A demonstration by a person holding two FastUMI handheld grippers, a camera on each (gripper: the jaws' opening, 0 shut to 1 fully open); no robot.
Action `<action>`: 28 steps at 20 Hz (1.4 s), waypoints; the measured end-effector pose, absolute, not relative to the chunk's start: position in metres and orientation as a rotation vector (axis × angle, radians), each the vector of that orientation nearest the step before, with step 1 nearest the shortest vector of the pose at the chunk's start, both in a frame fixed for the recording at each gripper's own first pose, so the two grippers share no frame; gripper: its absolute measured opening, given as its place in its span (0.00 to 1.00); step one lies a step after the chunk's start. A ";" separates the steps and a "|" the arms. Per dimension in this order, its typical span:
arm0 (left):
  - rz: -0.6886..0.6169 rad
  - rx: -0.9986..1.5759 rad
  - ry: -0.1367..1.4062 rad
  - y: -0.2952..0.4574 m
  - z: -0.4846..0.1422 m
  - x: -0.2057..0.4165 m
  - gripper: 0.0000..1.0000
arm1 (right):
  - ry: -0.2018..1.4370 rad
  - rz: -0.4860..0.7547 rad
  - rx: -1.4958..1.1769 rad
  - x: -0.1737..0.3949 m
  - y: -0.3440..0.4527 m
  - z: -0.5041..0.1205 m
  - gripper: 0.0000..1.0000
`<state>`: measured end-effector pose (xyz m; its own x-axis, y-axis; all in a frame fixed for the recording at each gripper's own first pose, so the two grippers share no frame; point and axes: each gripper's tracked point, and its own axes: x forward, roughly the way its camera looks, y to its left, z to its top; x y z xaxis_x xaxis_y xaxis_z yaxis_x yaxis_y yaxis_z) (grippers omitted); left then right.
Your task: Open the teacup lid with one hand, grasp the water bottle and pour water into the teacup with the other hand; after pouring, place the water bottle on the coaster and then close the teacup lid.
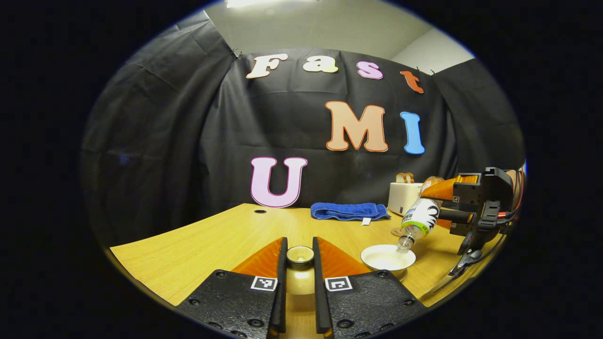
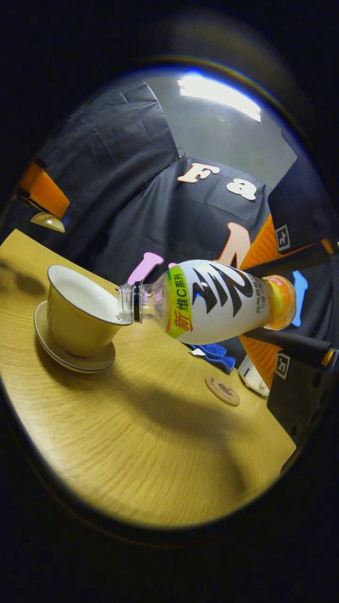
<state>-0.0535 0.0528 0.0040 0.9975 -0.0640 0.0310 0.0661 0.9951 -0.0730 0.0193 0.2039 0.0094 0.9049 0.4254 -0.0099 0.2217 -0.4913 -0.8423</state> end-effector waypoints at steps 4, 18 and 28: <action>-0.063 -0.079 -0.031 0.054 0.005 -0.053 0.22 | -0.481 0.276 -2.131 0.019 0.208 0.009 0.62; -0.054 -0.073 -0.030 0.055 0.004 -0.053 0.22 | -0.294 0.314 -1.854 0.026 0.191 -0.007 0.65; -0.042 -0.036 -0.017 0.053 0.003 -0.052 0.22 | -0.108 0.402 -1.378 0.006 0.192 -0.030 0.65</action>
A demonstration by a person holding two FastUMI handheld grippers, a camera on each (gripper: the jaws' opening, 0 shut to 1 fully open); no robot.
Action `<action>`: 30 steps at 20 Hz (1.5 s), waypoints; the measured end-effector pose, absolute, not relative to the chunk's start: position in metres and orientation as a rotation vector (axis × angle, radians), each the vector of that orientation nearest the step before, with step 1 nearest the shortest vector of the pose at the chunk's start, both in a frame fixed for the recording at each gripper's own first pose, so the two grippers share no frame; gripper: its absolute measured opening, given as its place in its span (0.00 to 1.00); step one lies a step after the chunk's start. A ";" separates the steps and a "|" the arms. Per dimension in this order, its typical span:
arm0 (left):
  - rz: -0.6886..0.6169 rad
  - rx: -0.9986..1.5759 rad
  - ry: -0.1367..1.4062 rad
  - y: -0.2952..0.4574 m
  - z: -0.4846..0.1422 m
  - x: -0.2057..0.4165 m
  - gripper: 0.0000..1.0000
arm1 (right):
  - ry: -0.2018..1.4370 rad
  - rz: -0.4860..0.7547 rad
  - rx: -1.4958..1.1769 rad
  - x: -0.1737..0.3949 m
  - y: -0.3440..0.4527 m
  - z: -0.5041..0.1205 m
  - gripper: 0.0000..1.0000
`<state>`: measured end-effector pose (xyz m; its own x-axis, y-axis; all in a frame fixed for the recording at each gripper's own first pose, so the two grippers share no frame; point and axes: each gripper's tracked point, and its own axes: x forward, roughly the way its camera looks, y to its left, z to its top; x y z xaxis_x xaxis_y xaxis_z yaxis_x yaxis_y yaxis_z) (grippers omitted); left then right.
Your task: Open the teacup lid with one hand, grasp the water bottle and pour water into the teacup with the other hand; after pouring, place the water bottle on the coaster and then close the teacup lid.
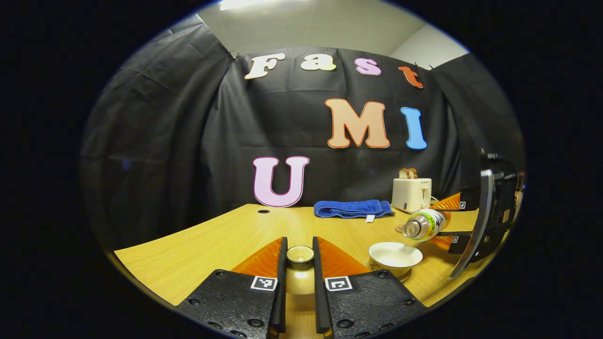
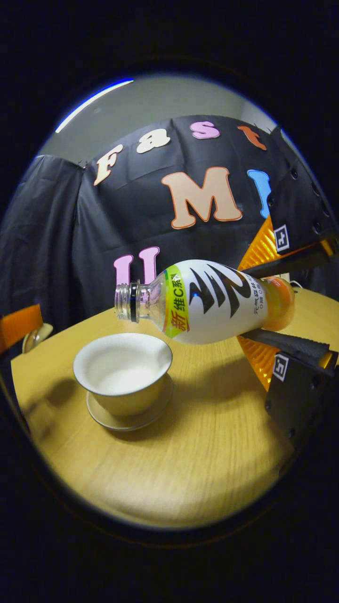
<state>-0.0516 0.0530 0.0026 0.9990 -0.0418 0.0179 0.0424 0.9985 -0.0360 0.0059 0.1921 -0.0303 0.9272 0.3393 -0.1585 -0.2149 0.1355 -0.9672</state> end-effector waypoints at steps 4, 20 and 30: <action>-0.041 -0.035 -0.019 0.053 0.003 -0.052 0.22 | -0.052 0.411 -1.236 0.009 0.188 -0.035 0.60; -0.044 -0.034 -0.023 0.052 0.004 -0.052 0.22 | 0.096 0.379 -0.742 0.056 0.177 -0.006 0.61; -0.051 -0.025 -0.026 0.051 0.004 -0.053 0.22 | 0.144 0.277 -0.462 0.115 0.146 0.001 0.66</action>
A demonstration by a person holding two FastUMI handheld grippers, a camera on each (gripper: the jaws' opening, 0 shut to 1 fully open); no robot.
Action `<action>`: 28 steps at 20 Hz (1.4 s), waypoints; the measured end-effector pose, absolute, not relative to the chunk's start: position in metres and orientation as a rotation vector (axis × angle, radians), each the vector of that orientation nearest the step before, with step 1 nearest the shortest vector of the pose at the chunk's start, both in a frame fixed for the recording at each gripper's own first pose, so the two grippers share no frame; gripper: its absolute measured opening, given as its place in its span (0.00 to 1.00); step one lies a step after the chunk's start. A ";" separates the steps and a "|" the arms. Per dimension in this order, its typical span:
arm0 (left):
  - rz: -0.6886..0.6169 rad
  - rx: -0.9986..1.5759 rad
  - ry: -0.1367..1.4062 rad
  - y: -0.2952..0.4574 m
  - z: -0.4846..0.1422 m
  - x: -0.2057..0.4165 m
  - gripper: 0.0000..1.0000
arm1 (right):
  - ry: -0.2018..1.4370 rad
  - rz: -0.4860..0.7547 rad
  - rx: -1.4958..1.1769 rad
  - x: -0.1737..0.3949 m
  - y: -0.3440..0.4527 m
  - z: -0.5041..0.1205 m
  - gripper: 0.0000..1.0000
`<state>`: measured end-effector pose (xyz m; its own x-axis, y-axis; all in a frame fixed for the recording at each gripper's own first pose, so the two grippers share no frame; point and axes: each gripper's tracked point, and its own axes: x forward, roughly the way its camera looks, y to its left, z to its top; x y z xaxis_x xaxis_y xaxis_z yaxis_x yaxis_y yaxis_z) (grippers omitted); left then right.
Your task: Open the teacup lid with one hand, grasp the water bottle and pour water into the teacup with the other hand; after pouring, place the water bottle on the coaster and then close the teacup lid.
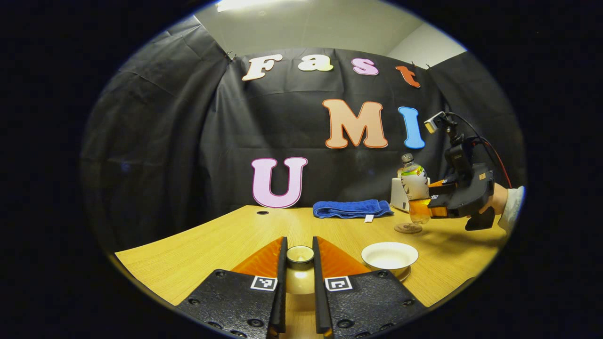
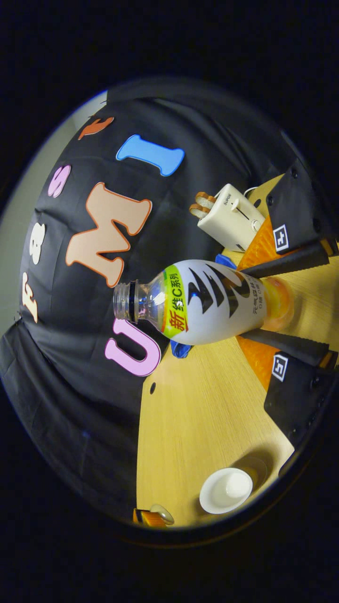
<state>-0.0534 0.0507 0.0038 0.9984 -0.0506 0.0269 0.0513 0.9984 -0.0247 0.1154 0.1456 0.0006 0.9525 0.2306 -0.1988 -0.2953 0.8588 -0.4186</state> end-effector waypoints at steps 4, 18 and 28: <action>-0.052 -0.025 -0.031 0.050 0.005 -0.053 0.22 | 0.205 0.238 -0.311 0.140 0.131 -0.014 0.66; -0.052 -0.021 -0.033 0.050 0.005 -0.053 0.22 | 0.245 0.177 -0.084 0.174 0.113 -0.038 0.67; -0.044 -0.012 -0.017 0.051 0.003 -0.051 0.22 | 0.254 0.195 -0.083 0.163 0.110 -0.048 0.79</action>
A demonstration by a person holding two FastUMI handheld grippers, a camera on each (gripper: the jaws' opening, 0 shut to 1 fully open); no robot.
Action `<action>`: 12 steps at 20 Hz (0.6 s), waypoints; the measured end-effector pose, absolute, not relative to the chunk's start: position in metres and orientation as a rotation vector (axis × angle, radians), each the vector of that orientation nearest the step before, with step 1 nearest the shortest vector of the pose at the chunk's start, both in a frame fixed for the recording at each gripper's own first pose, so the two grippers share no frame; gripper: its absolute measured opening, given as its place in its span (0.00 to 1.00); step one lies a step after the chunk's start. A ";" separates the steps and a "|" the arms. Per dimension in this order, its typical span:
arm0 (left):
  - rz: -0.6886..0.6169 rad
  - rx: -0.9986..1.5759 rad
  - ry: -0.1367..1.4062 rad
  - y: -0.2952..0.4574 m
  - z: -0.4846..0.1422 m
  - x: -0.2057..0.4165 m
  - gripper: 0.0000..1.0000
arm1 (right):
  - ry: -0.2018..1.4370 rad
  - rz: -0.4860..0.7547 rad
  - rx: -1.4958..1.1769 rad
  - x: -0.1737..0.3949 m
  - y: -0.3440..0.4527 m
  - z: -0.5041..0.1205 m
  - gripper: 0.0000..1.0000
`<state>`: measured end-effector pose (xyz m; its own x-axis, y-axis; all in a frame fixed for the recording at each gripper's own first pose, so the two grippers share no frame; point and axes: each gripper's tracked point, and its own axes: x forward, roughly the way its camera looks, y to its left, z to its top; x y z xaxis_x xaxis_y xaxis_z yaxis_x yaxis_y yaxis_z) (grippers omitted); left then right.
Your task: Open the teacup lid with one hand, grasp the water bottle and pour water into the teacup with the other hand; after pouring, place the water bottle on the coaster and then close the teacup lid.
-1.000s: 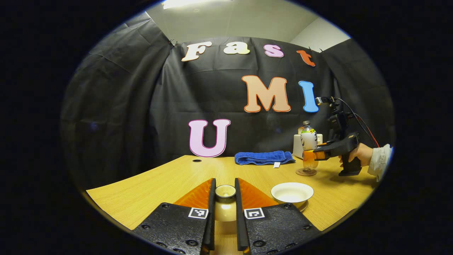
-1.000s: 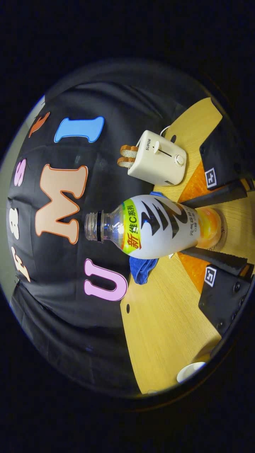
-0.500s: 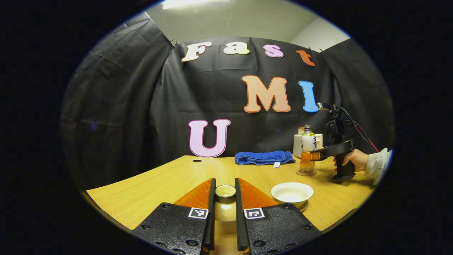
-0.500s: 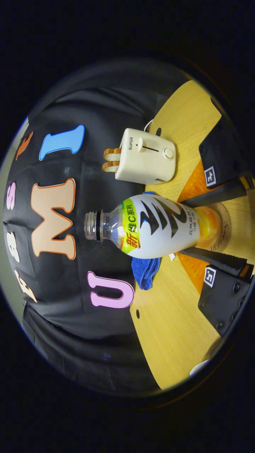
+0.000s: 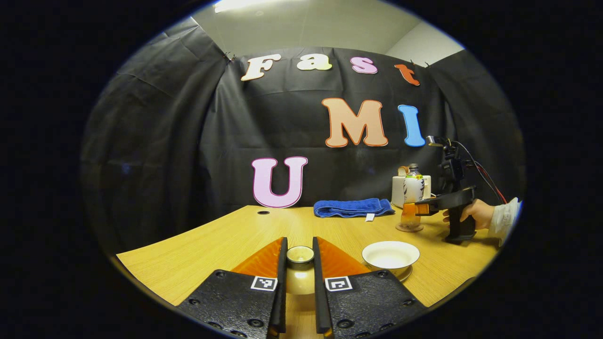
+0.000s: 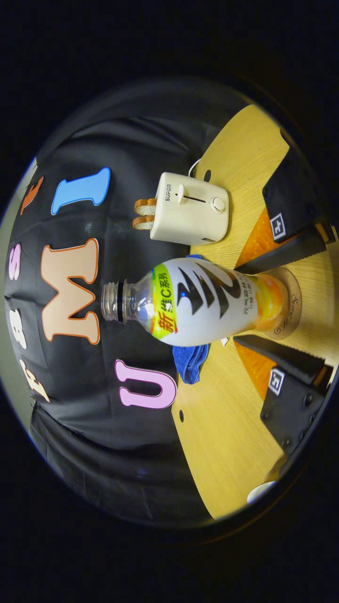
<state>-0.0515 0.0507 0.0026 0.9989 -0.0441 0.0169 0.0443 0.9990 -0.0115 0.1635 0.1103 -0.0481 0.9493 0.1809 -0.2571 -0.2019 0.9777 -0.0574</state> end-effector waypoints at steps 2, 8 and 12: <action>-0.051 -0.013 -0.001 0.048 -0.001 -0.048 0.22 | 0.247 0.192 -0.083 0.160 0.106 -0.047 0.79; -0.122 -0.007 0.035 0.017 0.004 -0.042 0.22 | 0.172 0.204 -0.109 0.133 0.089 -0.027 0.87; -0.200 0.013 0.027 -0.017 0.016 -0.035 0.22 | 0.146 0.220 -0.081 0.109 0.079 -0.016 0.79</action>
<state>-0.0350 -0.0170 0.0161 0.9797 -0.1985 -0.0278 0.1988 0.9800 0.0098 0.1090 0.0788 -0.0155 0.9653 0.2117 -0.1531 -0.2234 0.9726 -0.0642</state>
